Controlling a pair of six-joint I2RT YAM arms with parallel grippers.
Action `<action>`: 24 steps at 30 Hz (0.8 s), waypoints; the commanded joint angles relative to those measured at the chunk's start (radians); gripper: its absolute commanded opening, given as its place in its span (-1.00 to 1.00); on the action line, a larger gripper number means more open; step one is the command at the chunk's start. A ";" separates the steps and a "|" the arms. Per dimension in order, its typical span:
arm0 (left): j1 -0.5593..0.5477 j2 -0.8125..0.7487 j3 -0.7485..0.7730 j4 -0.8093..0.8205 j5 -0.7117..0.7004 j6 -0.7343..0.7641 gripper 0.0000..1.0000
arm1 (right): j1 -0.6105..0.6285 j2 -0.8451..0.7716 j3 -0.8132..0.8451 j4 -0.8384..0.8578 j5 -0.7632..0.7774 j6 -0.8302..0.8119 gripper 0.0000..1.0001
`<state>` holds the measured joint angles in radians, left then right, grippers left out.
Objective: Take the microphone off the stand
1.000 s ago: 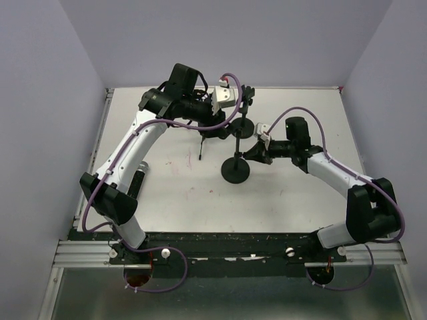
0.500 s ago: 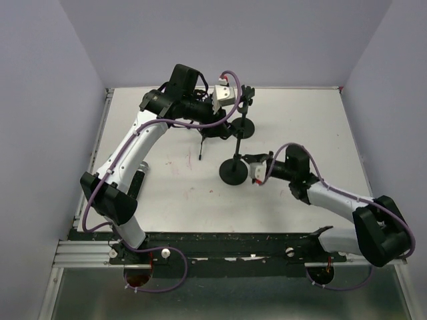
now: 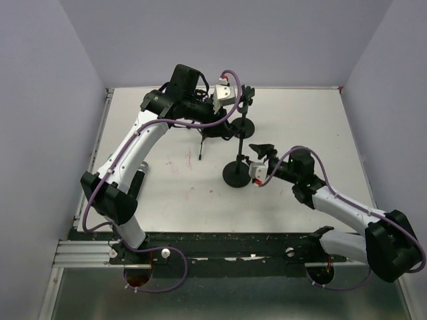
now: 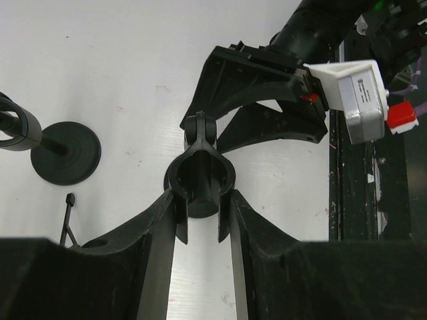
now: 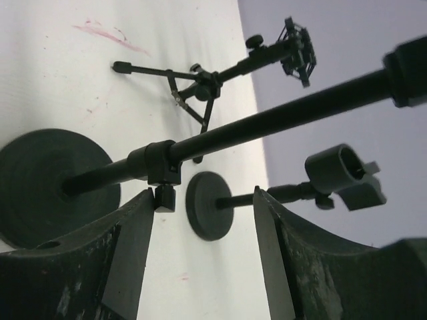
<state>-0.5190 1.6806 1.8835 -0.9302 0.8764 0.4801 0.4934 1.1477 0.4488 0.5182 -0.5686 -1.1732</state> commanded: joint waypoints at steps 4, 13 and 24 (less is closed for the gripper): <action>-0.001 0.008 -0.015 -0.038 0.003 -0.006 -0.22 | -0.093 -0.036 0.243 -0.547 -0.014 0.392 0.35; -0.001 -0.016 -0.041 -0.025 0.001 -0.026 -0.30 | -0.262 0.140 0.477 -0.837 -0.227 0.717 0.25; -0.001 -0.021 -0.043 -0.018 0.006 -0.043 -0.30 | -0.315 0.546 0.775 -1.153 -0.649 0.975 0.26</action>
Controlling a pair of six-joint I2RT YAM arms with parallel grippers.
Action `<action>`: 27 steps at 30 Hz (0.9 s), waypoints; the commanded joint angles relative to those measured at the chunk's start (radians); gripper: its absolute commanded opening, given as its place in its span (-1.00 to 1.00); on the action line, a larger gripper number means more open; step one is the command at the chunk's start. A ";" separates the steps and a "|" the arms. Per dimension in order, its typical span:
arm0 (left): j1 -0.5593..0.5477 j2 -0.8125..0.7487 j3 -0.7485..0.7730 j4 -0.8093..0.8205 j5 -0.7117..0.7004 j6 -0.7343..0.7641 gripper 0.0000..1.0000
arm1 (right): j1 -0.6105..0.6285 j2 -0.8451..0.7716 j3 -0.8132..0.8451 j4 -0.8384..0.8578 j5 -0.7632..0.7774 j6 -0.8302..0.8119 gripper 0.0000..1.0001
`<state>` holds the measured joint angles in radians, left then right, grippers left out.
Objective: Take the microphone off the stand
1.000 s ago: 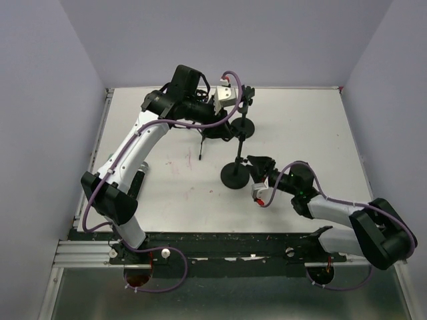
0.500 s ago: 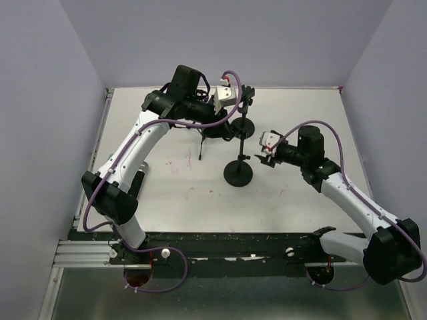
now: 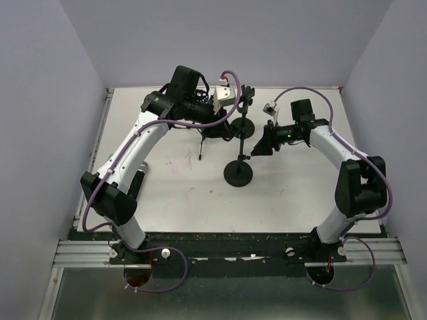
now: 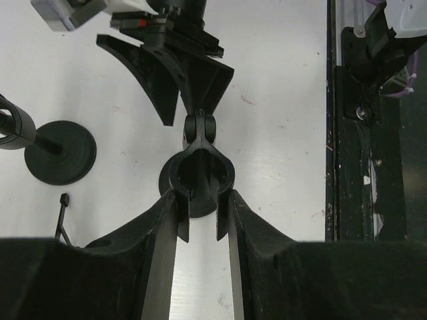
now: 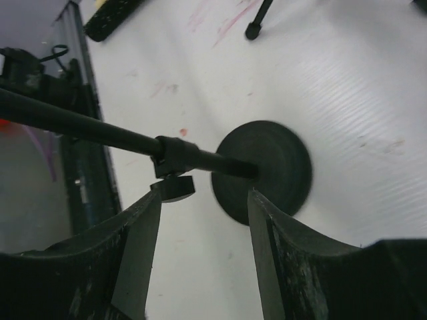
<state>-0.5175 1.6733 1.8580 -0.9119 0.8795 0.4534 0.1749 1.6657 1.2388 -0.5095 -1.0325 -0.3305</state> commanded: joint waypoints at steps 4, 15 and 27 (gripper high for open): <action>-0.003 -0.015 -0.017 -0.035 -0.002 -0.021 -0.30 | 0.003 0.090 -0.007 -0.167 -0.192 0.122 0.24; -0.003 -0.012 -0.017 -0.031 -0.004 -0.022 -0.29 | 0.005 0.167 -0.033 -0.011 -0.279 0.301 0.14; -0.003 -0.003 -0.010 -0.033 -0.011 -0.022 -0.29 | 0.005 0.195 -0.071 0.131 -0.370 0.444 -0.48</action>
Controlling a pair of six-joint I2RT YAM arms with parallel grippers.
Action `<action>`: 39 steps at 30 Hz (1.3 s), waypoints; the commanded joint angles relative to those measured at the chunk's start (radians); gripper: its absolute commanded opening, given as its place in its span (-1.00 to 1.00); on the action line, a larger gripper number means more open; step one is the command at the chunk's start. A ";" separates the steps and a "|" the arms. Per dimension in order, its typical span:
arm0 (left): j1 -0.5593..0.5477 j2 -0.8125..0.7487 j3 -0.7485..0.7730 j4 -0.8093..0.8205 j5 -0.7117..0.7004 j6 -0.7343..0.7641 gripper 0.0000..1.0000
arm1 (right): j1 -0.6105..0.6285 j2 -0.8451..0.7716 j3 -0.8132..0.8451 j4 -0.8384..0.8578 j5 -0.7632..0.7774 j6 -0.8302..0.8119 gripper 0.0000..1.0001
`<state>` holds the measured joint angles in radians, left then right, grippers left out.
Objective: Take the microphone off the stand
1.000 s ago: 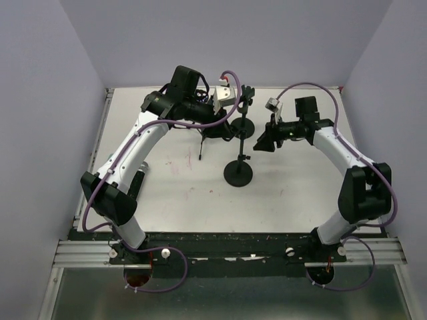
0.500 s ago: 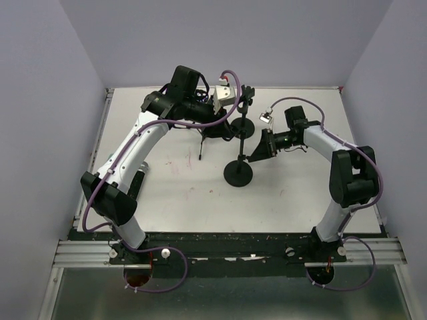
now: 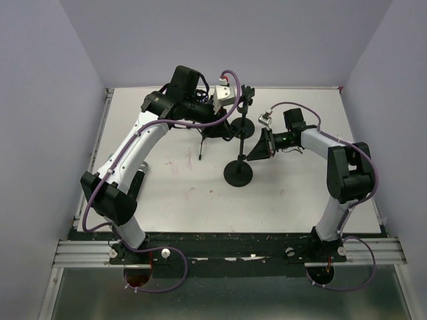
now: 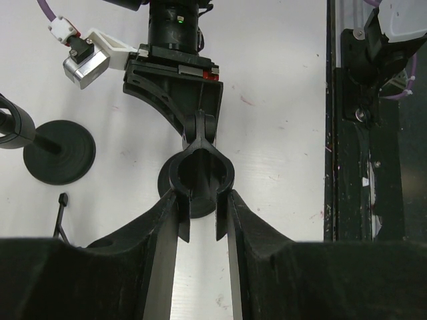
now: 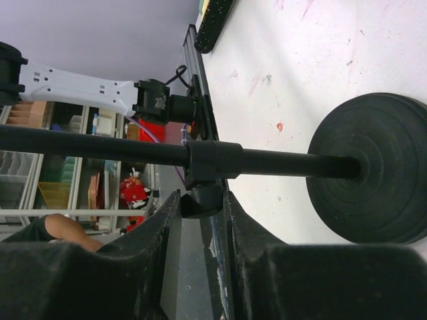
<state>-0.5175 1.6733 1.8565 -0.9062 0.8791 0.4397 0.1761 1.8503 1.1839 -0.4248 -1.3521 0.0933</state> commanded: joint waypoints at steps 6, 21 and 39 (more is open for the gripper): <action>-0.003 -0.001 -0.008 -0.039 -0.011 -0.006 -0.29 | 0.017 -0.040 0.013 -0.135 0.068 -0.349 -0.99; -0.003 0.002 -0.026 -0.040 -0.017 -0.002 -0.29 | 0.210 -0.373 -0.374 0.683 0.643 -0.633 -0.99; -0.001 0.000 -0.051 -0.040 -0.009 0.004 -0.29 | 0.370 -0.476 -0.857 1.441 0.719 -1.429 -0.99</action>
<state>-0.5060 1.6650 1.8442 -0.8864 0.8715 0.4374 0.5053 1.3632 0.4282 0.7712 -0.6037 -1.0927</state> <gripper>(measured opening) 0.363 0.298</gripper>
